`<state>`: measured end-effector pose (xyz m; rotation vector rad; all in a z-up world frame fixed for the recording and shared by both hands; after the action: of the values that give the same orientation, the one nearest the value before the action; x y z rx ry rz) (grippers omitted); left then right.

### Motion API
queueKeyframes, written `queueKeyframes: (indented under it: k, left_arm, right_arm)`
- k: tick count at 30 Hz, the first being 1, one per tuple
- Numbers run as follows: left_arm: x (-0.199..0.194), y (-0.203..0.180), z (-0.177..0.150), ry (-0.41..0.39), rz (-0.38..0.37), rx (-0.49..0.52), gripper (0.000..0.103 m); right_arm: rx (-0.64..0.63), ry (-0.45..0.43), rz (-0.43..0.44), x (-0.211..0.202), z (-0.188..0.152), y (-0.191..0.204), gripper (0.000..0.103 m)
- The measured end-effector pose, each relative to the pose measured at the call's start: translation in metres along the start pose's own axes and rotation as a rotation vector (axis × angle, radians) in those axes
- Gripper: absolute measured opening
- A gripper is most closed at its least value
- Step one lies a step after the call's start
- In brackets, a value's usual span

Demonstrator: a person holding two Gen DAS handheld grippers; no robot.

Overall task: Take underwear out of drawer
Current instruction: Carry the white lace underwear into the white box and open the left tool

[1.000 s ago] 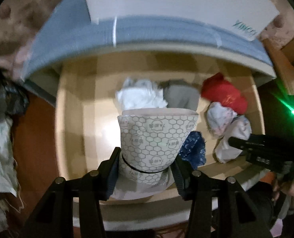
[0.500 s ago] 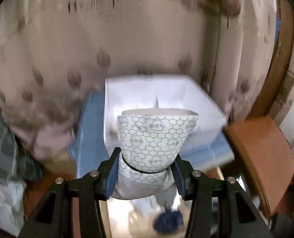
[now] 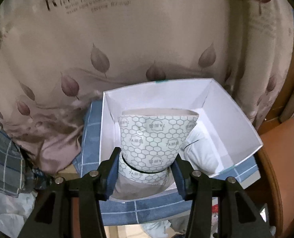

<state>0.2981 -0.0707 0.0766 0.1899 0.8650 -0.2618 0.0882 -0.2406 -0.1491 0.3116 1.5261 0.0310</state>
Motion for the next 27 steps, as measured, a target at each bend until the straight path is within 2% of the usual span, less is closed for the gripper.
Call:
queueKeyframes:
  k: [11,17,22,27]
  left_arm:
    - [0.027,0.005,-0.008,0.076,0.026,-0.025,0.053]
    - [0.014,0.007,-0.004,0.059,0.017,-0.038,0.055]
    - [-0.005,0.009,-0.014,0.045,-0.014,-0.04,0.055]
    - [-0.023,0.017,-0.036,0.023,0.029,-0.018,0.055]
  right_arm:
    - [0.0,0.002,0.004,0.001,0.0,0.0,0.045]
    - [0.0,0.002,0.001,0.001,-0.001,0.0,0.045]
    - [-0.003,0.001,-0.003,0.001,-0.001,0.0,0.045]
    - [-0.009,-0.002,-0.017,0.001,-0.001,0.003,0.045]
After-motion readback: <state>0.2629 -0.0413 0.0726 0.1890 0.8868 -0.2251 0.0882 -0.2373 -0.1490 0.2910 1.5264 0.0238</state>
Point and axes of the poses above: each gripper's, at about its wrist camera, not at the fingertips, and x roughly the way its jaws point, y to its left, z to its top, the point moved 8 cm from there along x, roughly the way its jaws point
